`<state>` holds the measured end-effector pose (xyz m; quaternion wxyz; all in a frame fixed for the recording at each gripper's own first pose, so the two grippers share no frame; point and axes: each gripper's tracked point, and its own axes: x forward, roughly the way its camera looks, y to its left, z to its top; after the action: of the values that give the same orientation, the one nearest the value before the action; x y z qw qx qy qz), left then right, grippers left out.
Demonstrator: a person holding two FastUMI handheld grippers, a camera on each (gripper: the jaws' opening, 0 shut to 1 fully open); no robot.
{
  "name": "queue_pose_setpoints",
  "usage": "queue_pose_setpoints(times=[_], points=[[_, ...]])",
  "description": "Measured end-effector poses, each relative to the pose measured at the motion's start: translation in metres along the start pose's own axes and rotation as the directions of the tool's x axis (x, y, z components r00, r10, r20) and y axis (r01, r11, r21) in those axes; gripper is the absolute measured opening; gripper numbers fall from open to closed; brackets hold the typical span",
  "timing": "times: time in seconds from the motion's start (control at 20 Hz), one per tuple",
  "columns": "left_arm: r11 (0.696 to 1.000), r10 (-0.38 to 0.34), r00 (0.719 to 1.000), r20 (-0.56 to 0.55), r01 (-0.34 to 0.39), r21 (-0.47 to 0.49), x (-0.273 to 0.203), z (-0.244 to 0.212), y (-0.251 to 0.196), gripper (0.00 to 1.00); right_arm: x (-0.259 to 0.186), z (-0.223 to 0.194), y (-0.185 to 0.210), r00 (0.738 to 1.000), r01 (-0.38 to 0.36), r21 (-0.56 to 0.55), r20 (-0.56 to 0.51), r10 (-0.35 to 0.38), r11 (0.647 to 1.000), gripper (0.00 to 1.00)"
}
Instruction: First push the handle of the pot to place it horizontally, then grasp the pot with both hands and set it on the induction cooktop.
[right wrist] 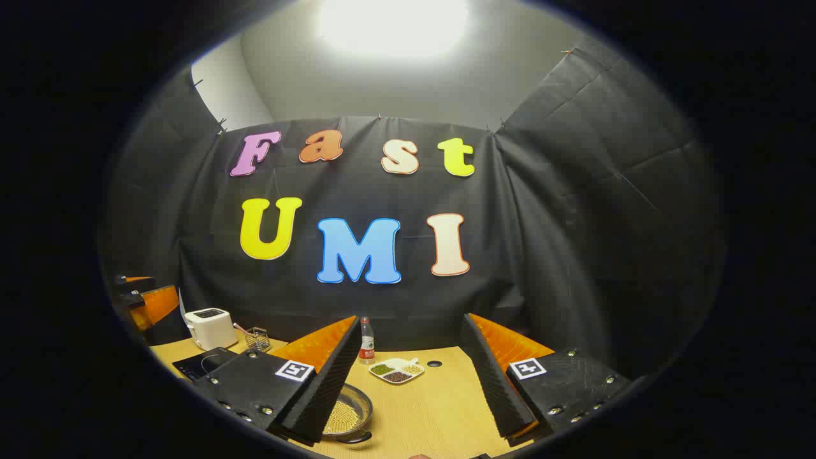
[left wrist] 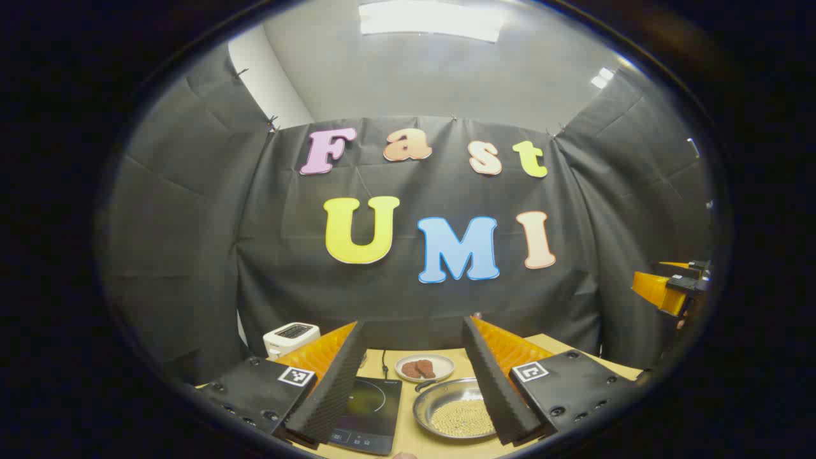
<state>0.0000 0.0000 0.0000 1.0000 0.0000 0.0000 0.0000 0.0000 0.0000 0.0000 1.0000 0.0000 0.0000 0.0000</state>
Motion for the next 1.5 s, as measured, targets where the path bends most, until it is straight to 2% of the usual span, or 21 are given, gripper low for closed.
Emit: queue_pose_setpoints(times=[0.1,0.15,0.25,0.3,0.35,0.45,0.5,0.7,0.75,0.8,1.15,1.2,1.25,1.4,1.5], points=[[1.0,0.005,1.0,-0.001,-0.005,-0.001,0.001,0.0,0.003,1.0,0.002,0.0,0.001,1.0,-0.001,-0.002,-0.004,0.001,1.0,0.96],[1.0,0.006,1.0,0.001,-0.006,-0.002,0.0,0.0,0.004,0.97,0.002,-0.001,0.001,1.0,-0.003,-0.003,-0.005,0.003,1.0,0.96],[1.0,0.008,1.0,0.004,-0.008,0.0,0.0,0.001,0.006,0.97,0.002,-0.002,0.001,1.0,0.001,-0.012,-0.006,-0.001,1.0,0.96],[1.0,0.008,1.0,0.005,-0.008,0.0,0.001,0.001,0.007,1.0,0.003,-0.002,0.001,1.0,0.001,-0.019,-0.009,-0.001,1.0,0.96],[1.0,0.009,1.0,0.005,-0.009,0.0,0.001,0.0,0.007,0.97,0.003,-0.002,0.002,1.0,0.001,-0.023,-0.01,-0.001,1.0,0.96],[1.0,0.01,1.0,0.003,-0.01,-0.001,0.001,-0.001,0.009,1.0,0.005,-0.002,0.003,1.0,0.0,-0.025,-0.011,-0.001,1.0,0.96],[1.0,0.012,1.0,0.002,-0.012,-0.002,0.001,-0.001,0.011,0.97,0.005,-0.002,0.004,1.0,0.0,-0.023,-0.013,-0.001,1.0,0.96],[1.0,0.013,1.0,0.002,-0.013,0.001,0.002,-0.002,0.015,1.0,0.006,-0.003,0.007,1.0,-0.003,-0.022,-0.021,0.003,1.0,0.96],[1.0,0.014,1.0,0.003,-0.014,0.003,0.001,-0.002,0.016,0.97,0.005,-0.004,0.008,1.0,-0.004,-0.022,-0.022,0.004,1.0,0.96],[1.0,0.012,1.0,0.005,-0.012,0.004,0.001,0.0,0.017,1.0,0.004,-0.003,0.009,1.0,-0.005,-0.022,-0.023,0.005,1.0,0.96],[1.0,0.008,1.0,0.01,-0.008,0.012,-0.001,0.001,0.02,1.0,0.003,-0.008,0.016,0.999,-0.008,-0.026,-0.035,0.007,1.0,0.95],[1.0,0.009,1.0,0.01,-0.009,0.012,-0.001,0.001,0.021,0.97,0.003,-0.008,0.018,0.999,-0.012,-0.024,-0.038,0.011,1.0,0.83],[1.0,0.01,1.0,0.011,-0.01,0.013,-0.002,0.002,0.023,0.97,0.002,-0.009,0.02,0.999,-0.008,-0.024,-0.041,0.007,1.0,0.75],[1.0,0.011,1.0,0.014,-0.011,0.016,-0.003,0.003,0.032,0.97,0.001,-0.012,0.028,0.998,-0.019,-0.018,-0.056,0.018,1.0,0.71],[1.0,0.009,1.0,0.017,-0.009,0.019,-0.004,0.003,0.037,0.97,0.001,-0.01,0.029,0.999,-0.017,-0.006,-0.048,0.017,1.0,0.38]])
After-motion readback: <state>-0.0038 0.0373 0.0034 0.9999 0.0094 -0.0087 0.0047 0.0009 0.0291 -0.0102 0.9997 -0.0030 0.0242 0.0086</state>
